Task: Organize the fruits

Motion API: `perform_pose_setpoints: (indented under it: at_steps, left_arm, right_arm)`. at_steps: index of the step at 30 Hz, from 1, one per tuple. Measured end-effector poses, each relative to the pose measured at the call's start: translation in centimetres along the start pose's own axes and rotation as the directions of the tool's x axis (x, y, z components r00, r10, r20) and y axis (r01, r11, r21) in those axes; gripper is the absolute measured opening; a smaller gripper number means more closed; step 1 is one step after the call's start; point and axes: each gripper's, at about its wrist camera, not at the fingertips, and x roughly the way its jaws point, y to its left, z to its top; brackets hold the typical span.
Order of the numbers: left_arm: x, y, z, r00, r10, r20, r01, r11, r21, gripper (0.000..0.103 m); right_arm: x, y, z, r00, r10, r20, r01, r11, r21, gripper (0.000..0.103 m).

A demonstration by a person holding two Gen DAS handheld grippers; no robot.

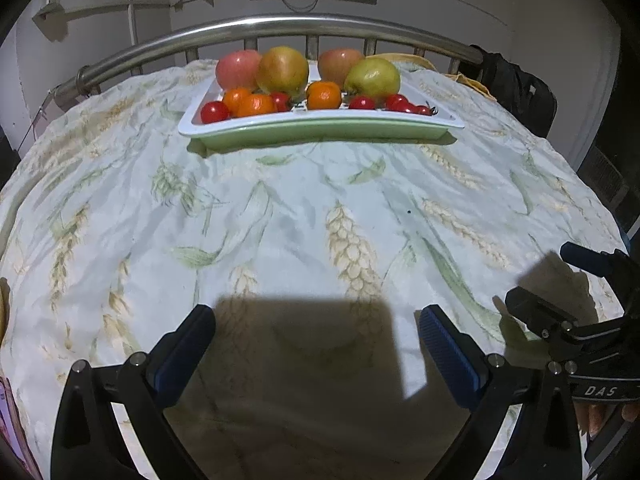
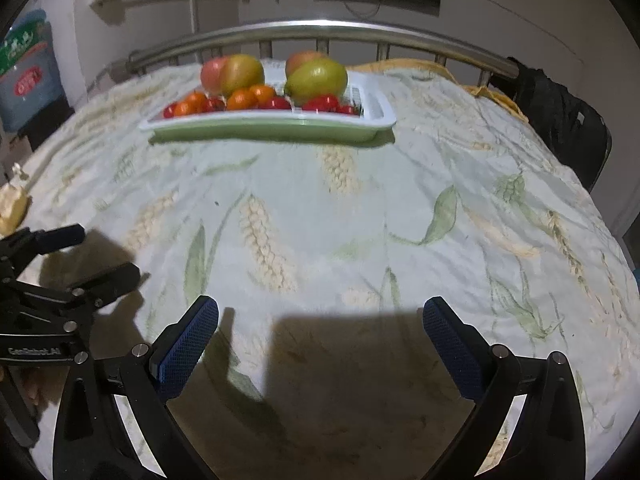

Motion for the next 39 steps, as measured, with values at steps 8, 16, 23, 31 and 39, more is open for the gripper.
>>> perform_pose_setpoints:
  at_steps: [8,16,23,31,39]
  left_arm:
    - [0.7,0.0,-0.2,0.999,0.02,-0.043,-0.02,1.0,0.008,0.103]
    - [0.6,-0.1,-0.4,0.998,0.025,-0.052,-0.023,0.999,0.034,0.103]
    - [0.7,-0.1,-0.4,0.998,0.026,-0.054,-0.024,0.999,0.036,0.103]
    - [0.7,0.0,-0.4,0.998,0.027,-0.054,-0.025,0.999,0.038,0.103]
    - [0.7,-0.1,-0.4,0.998,0.027,-0.054,-0.025,0.999,0.038,0.103]
  right_arm:
    - [1.4,-0.6,0.0,0.997,0.006,-0.075,-0.003,0.999,0.032,0.103]
    - [1.6,-0.6,0.0,0.997,-0.003,-0.083,0.005,1.0,0.025,0.103]
    - [1.6,-0.6,0.0,0.997,0.001,-0.083,0.002,1.0,0.027,0.103]
    - [1.7,-0.6,-0.1,0.997,0.001,-0.083,0.001,1.0,0.027,0.103]
    - [1.6,-0.6,-0.1,0.997,0.001,-0.083,0.001,1.0,0.027,0.103]
